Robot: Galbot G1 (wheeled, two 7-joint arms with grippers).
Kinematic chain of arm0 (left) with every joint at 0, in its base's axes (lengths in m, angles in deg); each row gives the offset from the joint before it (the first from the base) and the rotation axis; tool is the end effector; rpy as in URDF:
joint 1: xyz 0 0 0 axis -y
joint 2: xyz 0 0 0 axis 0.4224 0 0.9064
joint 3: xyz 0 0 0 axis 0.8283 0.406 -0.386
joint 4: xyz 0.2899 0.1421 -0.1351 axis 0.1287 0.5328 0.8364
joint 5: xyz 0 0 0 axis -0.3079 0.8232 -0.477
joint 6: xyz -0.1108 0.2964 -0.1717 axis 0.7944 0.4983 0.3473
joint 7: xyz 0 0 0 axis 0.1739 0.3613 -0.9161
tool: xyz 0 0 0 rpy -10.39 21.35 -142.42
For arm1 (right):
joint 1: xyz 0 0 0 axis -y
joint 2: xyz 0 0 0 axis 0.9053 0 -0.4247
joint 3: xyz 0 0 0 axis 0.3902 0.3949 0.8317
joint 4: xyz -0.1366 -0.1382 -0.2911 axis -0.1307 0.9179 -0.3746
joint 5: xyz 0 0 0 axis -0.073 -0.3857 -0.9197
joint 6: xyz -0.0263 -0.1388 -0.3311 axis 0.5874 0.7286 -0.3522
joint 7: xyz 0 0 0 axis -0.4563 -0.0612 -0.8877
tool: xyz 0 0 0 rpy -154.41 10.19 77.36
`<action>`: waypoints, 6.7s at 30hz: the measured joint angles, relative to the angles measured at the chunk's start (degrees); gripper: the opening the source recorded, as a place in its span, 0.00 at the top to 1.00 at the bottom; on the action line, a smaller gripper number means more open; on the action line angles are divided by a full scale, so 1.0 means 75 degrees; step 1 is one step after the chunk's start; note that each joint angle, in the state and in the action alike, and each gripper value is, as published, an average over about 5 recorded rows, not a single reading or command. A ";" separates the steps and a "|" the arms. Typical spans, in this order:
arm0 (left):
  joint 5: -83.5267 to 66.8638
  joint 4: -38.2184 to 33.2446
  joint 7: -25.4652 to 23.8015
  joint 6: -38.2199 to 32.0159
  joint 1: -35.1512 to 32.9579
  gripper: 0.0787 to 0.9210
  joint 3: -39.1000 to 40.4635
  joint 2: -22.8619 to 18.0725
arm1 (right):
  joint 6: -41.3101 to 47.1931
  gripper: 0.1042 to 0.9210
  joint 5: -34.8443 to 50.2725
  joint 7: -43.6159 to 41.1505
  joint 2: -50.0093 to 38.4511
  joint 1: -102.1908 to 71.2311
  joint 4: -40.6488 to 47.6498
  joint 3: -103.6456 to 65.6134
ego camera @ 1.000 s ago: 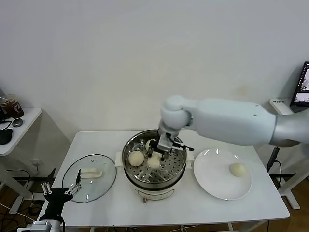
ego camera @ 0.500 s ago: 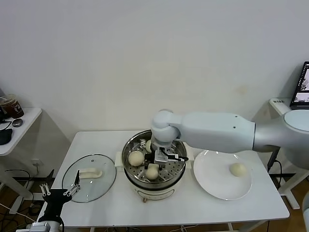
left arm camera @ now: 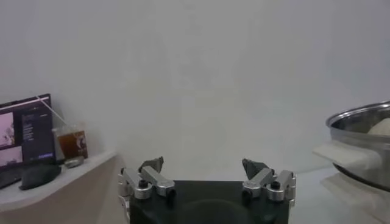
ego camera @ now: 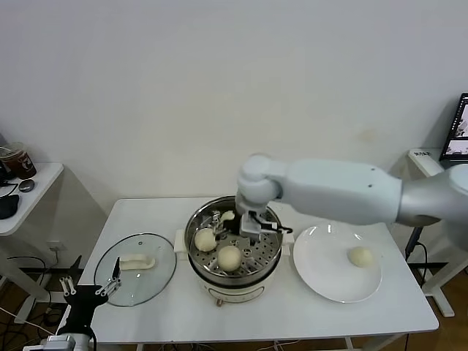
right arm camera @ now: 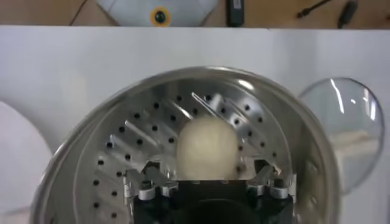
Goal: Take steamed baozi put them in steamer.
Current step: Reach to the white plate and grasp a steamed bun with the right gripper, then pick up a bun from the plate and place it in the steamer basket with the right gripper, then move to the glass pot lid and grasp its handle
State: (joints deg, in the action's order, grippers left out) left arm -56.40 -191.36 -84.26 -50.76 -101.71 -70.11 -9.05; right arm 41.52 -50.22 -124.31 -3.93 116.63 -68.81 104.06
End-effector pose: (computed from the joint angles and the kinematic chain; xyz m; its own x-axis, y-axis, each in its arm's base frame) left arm 0.1528 0.1331 -0.3132 -0.9951 -0.0968 -0.0184 -0.0984 0.9668 0.2358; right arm 0.4865 0.1469 -0.0604 -0.1104 -0.2482 0.9624 -0.1340 -0.9557 -0.2619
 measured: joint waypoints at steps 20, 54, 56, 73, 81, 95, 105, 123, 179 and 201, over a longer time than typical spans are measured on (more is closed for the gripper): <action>0.0061 0.0166 -0.0027 0.0034 0.0230 0.12 0.0277 0.0203 | 0.3800 0.12 0.0465 -0.0601 -0.3994 -0.1301 -0.0154 -0.1759; 0.0193 0.0096 -0.0022 0.0025 -0.0003 0.12 0.0205 0.0013 | 0.3583 0.27 -0.2045 -0.0152 -0.3315 -0.5777 0.3041 -0.5457; 0.0195 0.0093 -0.0021 0.0023 -0.0011 0.12 0.0206 0.0013 | 0.3592 0.32 -0.2084 -0.0145 -0.3249 -0.5813 0.3105 -0.5502; 0.0199 -0.0024 -0.0019 0.0023 -0.0025 0.12 0.0233 0.0009 | 0.3811 0.65 -0.1751 -0.0365 -0.3484 -0.5356 0.2763 -0.5189; 0.0162 0.0031 -0.0028 0.0027 0.0096 0.12 0.0375 0.0055 | 0.4471 0.64 -0.0318 -0.0311 -0.3950 -0.3573 0.1561 -0.3893; 0.0158 -0.0082 -0.0023 0.0013 0.0115 0.12 0.0492 0.0038 | 0.6670 0.62 0.3283 0.0771 -0.2907 0.0361 -0.0731 -0.0713; 0.0153 -0.0084 -0.0021 0.0031 0.0170 0.12 0.0430 -0.0015 | 0.7538 0.62 0.4227 0.1578 -0.1647 0.0713 -0.0977 0.0168; 0.0108 0.0056 -0.0019 0.0053 0.0313 0.12 0.0436 -0.0014 | 0.8014 0.62 0.4008 0.2014 -0.0654 -0.0092 -0.0209 0.0500; 0.0104 -0.0040 0.0497 0.0019 0.0397 0.12 0.0588 -0.0004 | 0.3019 0.12 0.2393 0.6552 -0.1464 -1.0405 -0.2395 -1.0381; 0.7134 0.1327 0.1480 -0.0913 0.0250 0.12 0.0199 0.0864 | 0.0626 0.12 0.1854 0.6718 0.2227 -1.5957 -0.3887 -1.5545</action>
State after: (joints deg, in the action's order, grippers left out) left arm -2.89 -181.41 -73.16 -57.60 -99.84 -68.62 -2.57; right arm 46.22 -36.32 -73.92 12.77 -3.04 -97.97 -12.53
